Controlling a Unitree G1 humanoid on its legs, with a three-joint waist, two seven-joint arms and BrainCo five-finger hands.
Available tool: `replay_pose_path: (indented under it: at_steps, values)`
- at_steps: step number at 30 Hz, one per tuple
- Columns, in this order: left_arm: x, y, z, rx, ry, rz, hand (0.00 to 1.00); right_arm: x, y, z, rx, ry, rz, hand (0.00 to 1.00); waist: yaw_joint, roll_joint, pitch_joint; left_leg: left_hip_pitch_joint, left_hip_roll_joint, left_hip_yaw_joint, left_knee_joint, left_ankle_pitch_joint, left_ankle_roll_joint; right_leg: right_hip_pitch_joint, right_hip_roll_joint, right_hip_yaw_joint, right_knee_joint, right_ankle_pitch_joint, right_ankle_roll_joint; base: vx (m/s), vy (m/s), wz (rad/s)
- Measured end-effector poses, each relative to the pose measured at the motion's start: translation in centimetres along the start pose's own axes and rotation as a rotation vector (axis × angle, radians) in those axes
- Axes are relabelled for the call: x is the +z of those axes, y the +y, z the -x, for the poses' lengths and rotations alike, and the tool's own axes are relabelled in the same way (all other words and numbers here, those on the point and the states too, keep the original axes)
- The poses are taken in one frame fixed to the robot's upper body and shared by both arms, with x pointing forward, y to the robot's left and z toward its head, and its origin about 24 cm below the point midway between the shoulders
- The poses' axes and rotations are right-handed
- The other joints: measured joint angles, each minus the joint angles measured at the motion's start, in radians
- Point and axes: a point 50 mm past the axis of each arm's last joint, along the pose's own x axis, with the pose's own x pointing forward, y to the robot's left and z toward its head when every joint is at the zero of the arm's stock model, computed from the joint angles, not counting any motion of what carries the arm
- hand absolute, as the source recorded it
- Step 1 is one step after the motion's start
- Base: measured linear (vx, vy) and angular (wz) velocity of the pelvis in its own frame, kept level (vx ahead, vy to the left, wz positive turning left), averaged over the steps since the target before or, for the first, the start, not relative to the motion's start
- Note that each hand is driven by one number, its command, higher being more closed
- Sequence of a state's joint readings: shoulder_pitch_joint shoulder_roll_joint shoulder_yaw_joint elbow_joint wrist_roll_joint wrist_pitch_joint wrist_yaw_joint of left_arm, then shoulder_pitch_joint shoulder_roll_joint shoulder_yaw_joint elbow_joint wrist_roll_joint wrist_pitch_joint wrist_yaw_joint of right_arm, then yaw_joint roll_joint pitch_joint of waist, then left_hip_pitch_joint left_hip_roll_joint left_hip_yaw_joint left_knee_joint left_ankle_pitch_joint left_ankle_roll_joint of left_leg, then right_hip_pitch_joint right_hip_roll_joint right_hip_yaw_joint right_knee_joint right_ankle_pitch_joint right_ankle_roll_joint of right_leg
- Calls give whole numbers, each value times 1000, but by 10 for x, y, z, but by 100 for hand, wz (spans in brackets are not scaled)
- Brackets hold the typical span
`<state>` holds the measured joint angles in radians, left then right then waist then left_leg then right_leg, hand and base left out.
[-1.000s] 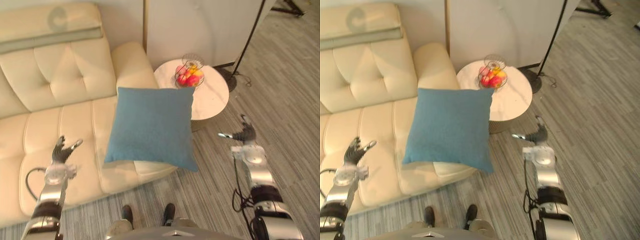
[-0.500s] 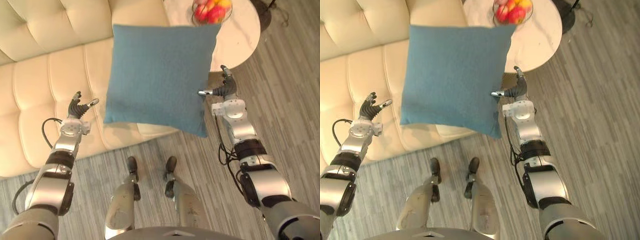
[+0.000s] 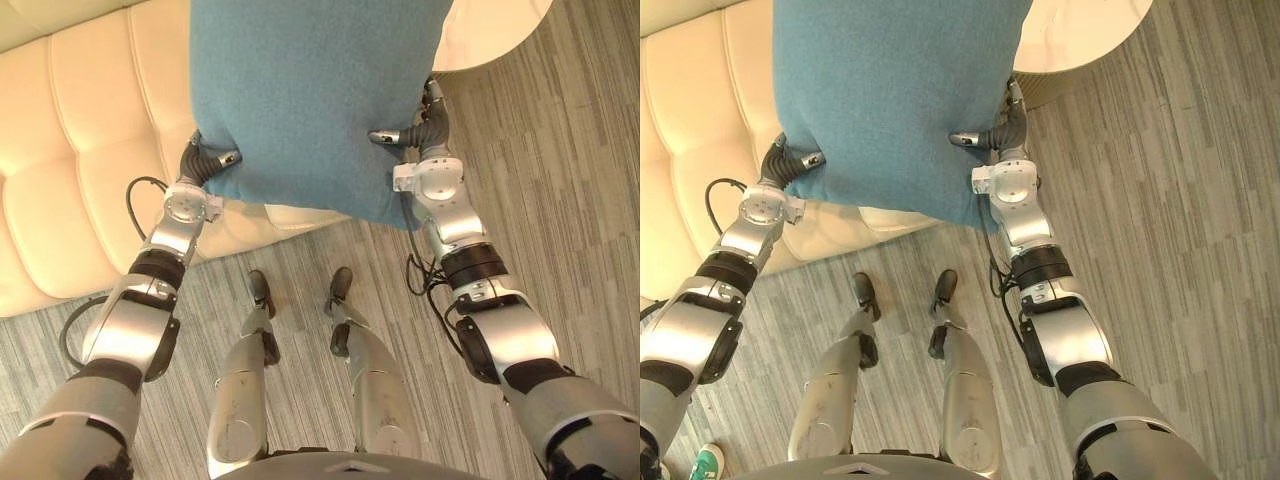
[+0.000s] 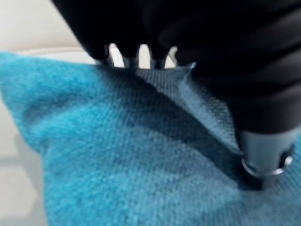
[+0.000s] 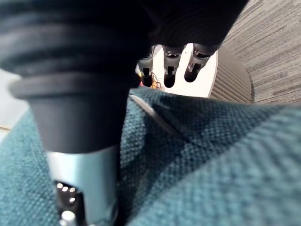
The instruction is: Pick up cushions and gather them together orderly.
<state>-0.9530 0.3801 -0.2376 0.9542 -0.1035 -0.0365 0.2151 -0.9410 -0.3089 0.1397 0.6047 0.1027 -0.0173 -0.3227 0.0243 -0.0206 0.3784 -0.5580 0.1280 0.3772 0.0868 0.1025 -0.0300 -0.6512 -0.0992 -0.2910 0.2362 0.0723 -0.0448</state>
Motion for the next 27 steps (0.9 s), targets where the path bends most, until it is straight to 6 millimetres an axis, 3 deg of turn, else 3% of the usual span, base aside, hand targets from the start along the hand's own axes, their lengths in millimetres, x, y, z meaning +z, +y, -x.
replay_pose_path:
  at_steps: [5, 16, 23, 26, 27]
  values:
    - [5, -2, -1, -2, -3, -8, 100, 5, 9, 0, 4, -6, -31, 100, 0, 0, 0, -18, 5, 2, 20, 3, 5, -11, 1, -2, -1, 3, -2, 32, -10, 1]
    - [39, 7, -1, 44, -143, 3, 100, 17, 15, 3, 29, -62, -20, 100, 0, 0, 0, -20, 9, 1, 34, -2, -1, -1, 1, -6, -12, 16, -4, 35, -11, 0]
    - [51, 4, 11, 53, -240, 50, 100, -15, 14, 30, 43, 9, -34, 100, 4, 0, 0, 48, 9, -13, 30, -1, 1, 83, 4, -20, -36, 15, -2, 59, -23, 4]
    - [47, -1, 23, 35, -267, 70, 100, -32, 13, 48, 51, 55, -39, 100, 6, 0, 0, 75, 6, -13, 25, -2, 0, 109, 4, -20, -39, 10, 5, 68, -13, 0]
    - [35, -4, 32, 21, -257, 80, 100, -43, 13, 61, 56, 83, -47, 100, 6, 0, 0, 108, 1, -13, 8, -2, -2, 134, 3, -19, -39, 3, 8, 67, -13, 0]
